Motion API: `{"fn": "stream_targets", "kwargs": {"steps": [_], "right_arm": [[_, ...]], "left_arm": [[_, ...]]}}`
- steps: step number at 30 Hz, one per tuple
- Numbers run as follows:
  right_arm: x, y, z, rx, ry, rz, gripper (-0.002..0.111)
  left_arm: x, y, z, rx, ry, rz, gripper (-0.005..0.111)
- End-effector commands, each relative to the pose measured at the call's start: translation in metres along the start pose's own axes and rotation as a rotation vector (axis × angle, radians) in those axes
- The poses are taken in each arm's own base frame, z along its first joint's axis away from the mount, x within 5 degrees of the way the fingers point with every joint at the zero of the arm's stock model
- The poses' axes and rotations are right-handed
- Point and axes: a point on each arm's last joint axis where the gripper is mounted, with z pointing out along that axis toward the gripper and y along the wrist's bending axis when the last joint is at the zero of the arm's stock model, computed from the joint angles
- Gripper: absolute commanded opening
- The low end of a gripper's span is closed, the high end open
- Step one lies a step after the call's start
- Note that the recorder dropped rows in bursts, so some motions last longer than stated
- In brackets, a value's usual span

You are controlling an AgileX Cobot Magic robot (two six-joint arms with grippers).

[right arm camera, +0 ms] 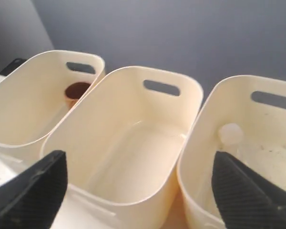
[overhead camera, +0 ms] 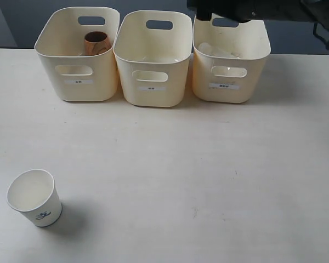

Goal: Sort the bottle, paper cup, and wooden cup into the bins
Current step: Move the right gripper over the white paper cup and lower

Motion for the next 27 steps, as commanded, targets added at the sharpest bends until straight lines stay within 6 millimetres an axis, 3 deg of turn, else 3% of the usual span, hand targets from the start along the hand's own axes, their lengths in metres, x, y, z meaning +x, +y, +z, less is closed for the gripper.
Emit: {"fn": "stream_targets", "kwargs": {"steps": [1, 7, 13, 19, 27], "right_arm": [[0.006, 0.033, -0.011, -0.15, 0.109, -0.045, 0.078], [0.034, 0.101, -0.023, -0.409, 0.304, -0.087, 0.078], [0.05, 0.156, -0.038, -0.531, 0.312, -0.228, 0.078], [0.058, 0.187, -0.05, -0.596, 0.294, -0.25, 0.078], [0.072, 0.199, -0.055, -0.619, 0.355, -0.171, 0.078]], "left_arm": [[0.0, 0.0, 0.0, 0.0, -0.01, 0.005, 0.0], [0.0, 0.0, 0.0, 0.0, -0.01, 0.005, 0.0], [0.0, 0.0, 0.0, 0.0, -0.008, 0.005, 0.0], [0.0, 0.0, 0.0, 0.0, -0.008, 0.005, 0.0], [0.0, 0.0, 0.0, 0.0, -0.008, 0.005, 0.0]]}}
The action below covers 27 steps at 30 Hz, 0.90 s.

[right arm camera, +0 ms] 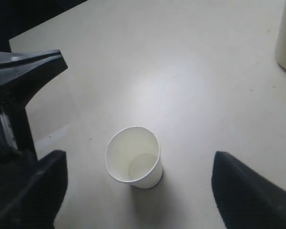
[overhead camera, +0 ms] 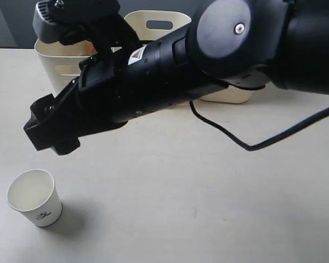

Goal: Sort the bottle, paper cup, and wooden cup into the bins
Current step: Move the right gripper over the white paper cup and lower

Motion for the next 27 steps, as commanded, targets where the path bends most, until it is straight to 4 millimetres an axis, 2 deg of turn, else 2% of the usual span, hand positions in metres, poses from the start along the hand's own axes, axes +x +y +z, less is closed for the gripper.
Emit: {"fn": "stream_targets", "kwargs": {"steps": [1, 3, 13, 20, 27], "right_arm": [[0.007, 0.002, 0.004, -0.012, 0.008, 0.068, 0.078], [0.009, 0.001, 0.009, -0.014, 0.021, 0.088, 0.078], [0.036, -0.017, 0.057, 0.023, 0.118, 0.186, 0.078], [0.045, -0.021, 0.074, 0.018, 0.129, 0.315, 0.078], [0.053, -0.024, 0.086, 0.036, 0.138, 0.336, 0.078]], "left_arm": [[0.0, 0.0, 0.0, 0.0, -0.008, 0.005, 0.0], [0.0, 0.0, 0.0, 0.0, -0.008, 0.005, 0.0], [0.0, 0.0, 0.0, 0.0, -0.008, 0.005, 0.0], [0.0, 0.0, 0.0, 0.0, -0.008, 0.005, 0.0], [0.0, 0.0, 0.0, 0.0, -0.01, 0.005, 0.0]]}}
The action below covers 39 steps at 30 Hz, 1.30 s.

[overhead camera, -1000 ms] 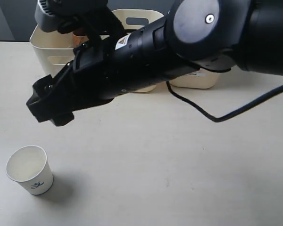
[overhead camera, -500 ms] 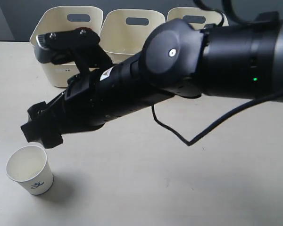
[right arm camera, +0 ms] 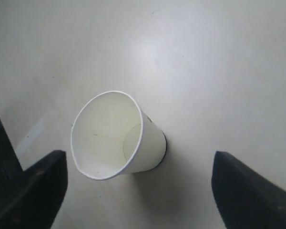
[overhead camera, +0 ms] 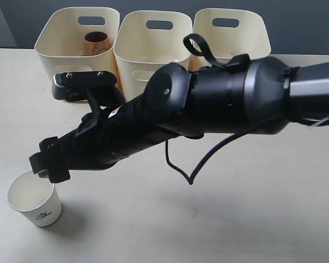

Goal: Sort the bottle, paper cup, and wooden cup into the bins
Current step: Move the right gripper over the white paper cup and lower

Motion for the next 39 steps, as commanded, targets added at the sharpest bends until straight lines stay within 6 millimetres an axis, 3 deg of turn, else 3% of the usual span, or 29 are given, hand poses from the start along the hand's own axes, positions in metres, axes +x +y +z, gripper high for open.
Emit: {"fn": "stream_targets", "kwargs": {"steps": [1, 11, 15, 39], "right_arm": [[0.003, -0.002, 0.005, 0.007, -0.003, 0.022, 0.078], [0.012, -0.008, 0.022, 0.016, 0.031, 0.078, 0.078], [0.018, 0.006, 0.031, 0.031, -0.003, 0.033, 0.078], [0.014, 0.011, 0.032, 0.045, -0.061, 0.056, 0.078]], "left_arm": [[0.0, 0.0, 0.0, 0.0, -0.01, 0.005, 0.0], [0.0, 0.0, 0.0, 0.0, -0.01, 0.005, 0.0], [0.0, 0.0, 0.0, 0.0, -0.01, 0.005, 0.0], [0.0, 0.0, 0.0, 0.0, -0.008, 0.005, 0.0]]}}
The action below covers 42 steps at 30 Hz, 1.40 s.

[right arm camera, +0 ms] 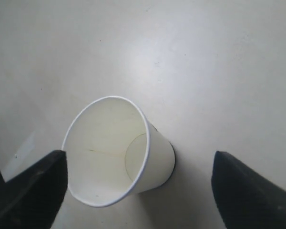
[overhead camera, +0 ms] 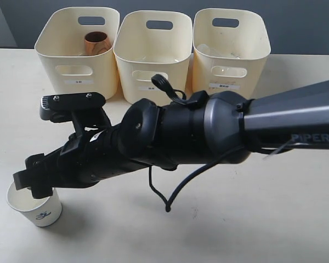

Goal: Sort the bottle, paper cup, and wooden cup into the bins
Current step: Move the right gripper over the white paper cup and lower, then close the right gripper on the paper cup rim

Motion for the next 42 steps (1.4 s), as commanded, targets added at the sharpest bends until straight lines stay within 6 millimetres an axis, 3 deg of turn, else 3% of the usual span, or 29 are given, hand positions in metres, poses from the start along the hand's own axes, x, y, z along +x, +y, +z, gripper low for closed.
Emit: {"fn": "stream_targets", "kwargs": {"steps": [1, 9, 17, 24, 42], "right_arm": [[-0.003, 0.001, -0.001, 0.001, -0.018, 0.004, 0.078], [-0.002, 0.0, 0.001, 0.003, -0.019, 0.026, 0.078], [0.008, -0.01, 0.018, 0.033, 0.015, 0.05, 0.078], [0.009, -0.012, 0.021, 0.046, 0.012, 0.051, 0.078], [0.016, 0.003, 0.023, 0.042, -0.013, 0.033, 0.078]], "left_arm": [[0.0, 0.0, 0.0, 0.0, -0.008, 0.005, 0.0], [0.0, 0.0, 0.0, 0.0, -0.008, 0.005, 0.0], [0.0, 0.0, 0.0, 0.0, -0.008, 0.005, 0.0], [0.0, 0.0, 0.0, 0.0, -0.01, 0.005, 0.0], [0.0, 0.0, 0.0, 0.0, -0.01, 0.005, 0.0]]}}
